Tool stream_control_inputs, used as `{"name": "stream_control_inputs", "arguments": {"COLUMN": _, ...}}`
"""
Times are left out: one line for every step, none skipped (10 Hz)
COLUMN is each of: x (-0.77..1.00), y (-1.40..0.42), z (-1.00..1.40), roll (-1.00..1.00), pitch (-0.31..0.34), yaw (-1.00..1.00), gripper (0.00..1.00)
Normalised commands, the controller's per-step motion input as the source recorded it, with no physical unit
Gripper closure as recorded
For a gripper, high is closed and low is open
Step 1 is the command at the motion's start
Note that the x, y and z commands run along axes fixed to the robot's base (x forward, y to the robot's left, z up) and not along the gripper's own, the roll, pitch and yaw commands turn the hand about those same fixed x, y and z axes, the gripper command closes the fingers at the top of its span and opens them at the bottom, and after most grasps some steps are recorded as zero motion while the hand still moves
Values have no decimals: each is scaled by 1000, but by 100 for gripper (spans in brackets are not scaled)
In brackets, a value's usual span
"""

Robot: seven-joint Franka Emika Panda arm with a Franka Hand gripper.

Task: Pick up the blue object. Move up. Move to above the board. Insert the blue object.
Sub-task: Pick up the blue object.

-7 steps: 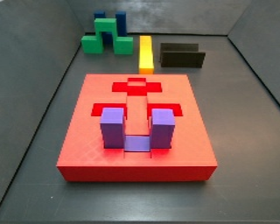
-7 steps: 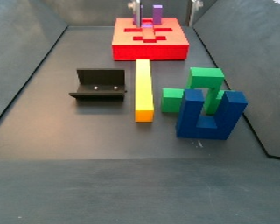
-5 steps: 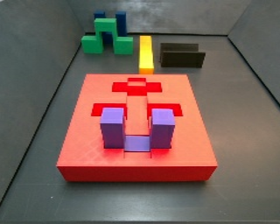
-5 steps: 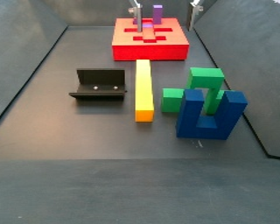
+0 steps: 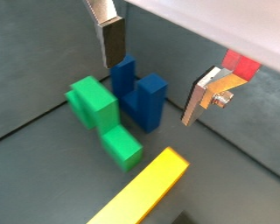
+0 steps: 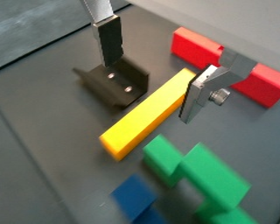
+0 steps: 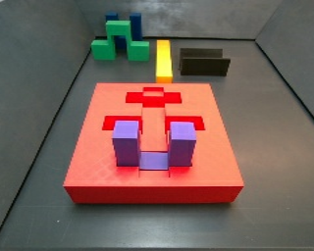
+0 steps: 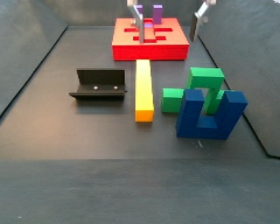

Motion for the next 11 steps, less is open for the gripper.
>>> {"name": "stream_control_inputs", "arguments": {"x": 0, "y": 740, "z": -331, "roll": 0, "pitch": 0, "yaw": -86, "gripper": 0}}
{"name": "stream_control_inputs", "arguments": {"x": 0, "y": 634, "z": -517, "roll": 76, "pitch": 17, "yaw": -154, "gripper": 0}}
{"name": "stream_control_inputs", "arguments": {"x": -20, "y": 623, "z": -640, "roll": 80, "pitch": 0, "yaw": -294, "gripper": 0}}
{"name": "stream_control_inputs", "arguments": {"x": -3, "y": 477, "z": -626, "roll": 33, "pitch": 0, "yaw": -360, "gripper": 0}}
{"name": "stream_control_inputs", "arguments": {"x": -94, "y": 294, "z": -494, "roll": 0, "pitch": -1, "yaw": -269, "gripper": 0}}
{"name": "stream_control_inputs", "arguments": {"x": -283, "y": 197, "z": -274, "roll": -50, "pitch": -41, "yaw": -171, "gripper": 0}}
{"name": "stream_control_inputs", "arguments": {"x": -206, "y": 111, "z": 0, "roll": -121, "pitch": -30, "yaw": 0, "gripper": 0}}
{"name": "stream_control_inputs", "arguments": {"x": -123, "y": 37, "z": 60, "roll": -114, "pitch": -40, "yaw": 0, "gripper": 0}}
{"name": "stream_control_inputs", "arguments": {"x": -163, "y": 3, "z": 0, "roll": -107, "pitch": -67, "yaw": 9, "gripper": 0}}
{"name": "stream_control_inputs", "arguments": {"x": -203, "y": 0, "z": -9, "roll": -109, "pitch": -114, "yaw": 14, "gripper": 0}}
{"name": "stream_control_inputs", "arguments": {"x": -251, "y": 0, "z": -129, "roll": -66, "pitch": -130, "yaw": 6, "gripper": 0}}
